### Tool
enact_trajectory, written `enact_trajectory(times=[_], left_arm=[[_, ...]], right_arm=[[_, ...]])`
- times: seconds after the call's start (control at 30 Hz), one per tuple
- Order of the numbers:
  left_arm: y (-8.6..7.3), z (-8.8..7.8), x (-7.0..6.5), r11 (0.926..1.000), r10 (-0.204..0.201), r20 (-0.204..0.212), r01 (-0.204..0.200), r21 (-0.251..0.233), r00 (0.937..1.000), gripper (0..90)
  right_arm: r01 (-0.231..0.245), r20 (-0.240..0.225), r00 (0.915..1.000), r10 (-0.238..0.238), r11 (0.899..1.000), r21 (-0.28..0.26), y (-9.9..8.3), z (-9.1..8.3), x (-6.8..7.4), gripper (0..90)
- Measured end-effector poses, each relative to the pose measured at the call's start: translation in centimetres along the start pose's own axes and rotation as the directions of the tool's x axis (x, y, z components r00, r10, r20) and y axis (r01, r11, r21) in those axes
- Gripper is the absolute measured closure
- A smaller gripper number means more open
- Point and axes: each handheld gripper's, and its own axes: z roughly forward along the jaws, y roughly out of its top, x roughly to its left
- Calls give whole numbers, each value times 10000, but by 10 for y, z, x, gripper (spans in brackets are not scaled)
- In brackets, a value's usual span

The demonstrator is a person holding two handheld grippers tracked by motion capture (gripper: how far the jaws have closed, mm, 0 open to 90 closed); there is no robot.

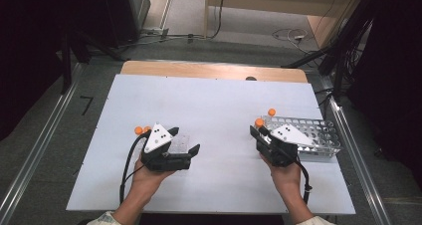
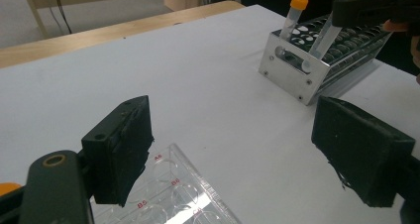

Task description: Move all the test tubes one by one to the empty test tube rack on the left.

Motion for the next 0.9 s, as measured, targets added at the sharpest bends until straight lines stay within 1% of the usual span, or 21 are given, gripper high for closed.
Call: enact_trajectory(times=[0.23, 0.5, 0.67, 0.8, 0.9], left_arm=[[0, 1, -2, 10000, 52, 55, -52, 24, 10000, 168], [0, 2, -4, 10000, 68, 90, -69, 53, 9999, 171], [0, 2, -6, 9999, 153, 200, -153, 28, 9997, 196], [0, 2, -7, 9999, 147, 267, -147, 5, 9995, 199], [0, 2, -9, 9998, 190, 313, -190, 1, 9993, 200]], right_arm=[[250, -359, 9991, -239, 9992, 325, -6, 9, 14, 714], [564, -835, 9952, -513, 9966, 595, -12, 17, 31, 714], [714, -1148, 9914, -632, 9951, 686, -15, 20, 45, 714], [941, -1485, 9855, -819, 9925, 774, -18, 24, 54, 714], [1012, -1718, 9814, -852, 9911, 869, -20, 25, 62, 715]])
